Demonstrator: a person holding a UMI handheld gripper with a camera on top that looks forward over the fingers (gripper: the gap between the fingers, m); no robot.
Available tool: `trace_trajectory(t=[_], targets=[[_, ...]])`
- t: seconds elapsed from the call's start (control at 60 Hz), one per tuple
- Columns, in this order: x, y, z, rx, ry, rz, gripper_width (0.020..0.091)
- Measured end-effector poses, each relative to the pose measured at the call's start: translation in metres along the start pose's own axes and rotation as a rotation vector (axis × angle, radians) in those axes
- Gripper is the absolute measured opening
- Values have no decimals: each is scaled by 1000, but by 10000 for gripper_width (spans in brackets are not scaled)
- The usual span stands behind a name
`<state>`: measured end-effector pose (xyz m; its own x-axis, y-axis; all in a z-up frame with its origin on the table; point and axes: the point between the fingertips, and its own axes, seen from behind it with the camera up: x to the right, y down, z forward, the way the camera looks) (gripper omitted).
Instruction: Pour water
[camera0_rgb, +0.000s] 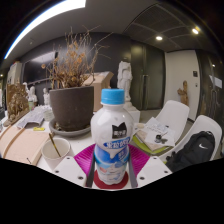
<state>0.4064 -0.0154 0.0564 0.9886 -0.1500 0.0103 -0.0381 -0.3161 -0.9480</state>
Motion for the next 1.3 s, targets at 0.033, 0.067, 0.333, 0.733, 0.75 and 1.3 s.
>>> trace_trajectory(t=[0.033,0.067,0.333,0.733,0.75,1.3], targets=[[0,2,0,-14,5,1,534],[3,2,-4,-32,8,4,636],[-7,-14,-65,-119,72,0,855],[-95,-40,-294,-237,124,-22,856],[-100,-39,-306,-239,128,-26,857],[-182,-32,-442,-261,113,-69,853]])
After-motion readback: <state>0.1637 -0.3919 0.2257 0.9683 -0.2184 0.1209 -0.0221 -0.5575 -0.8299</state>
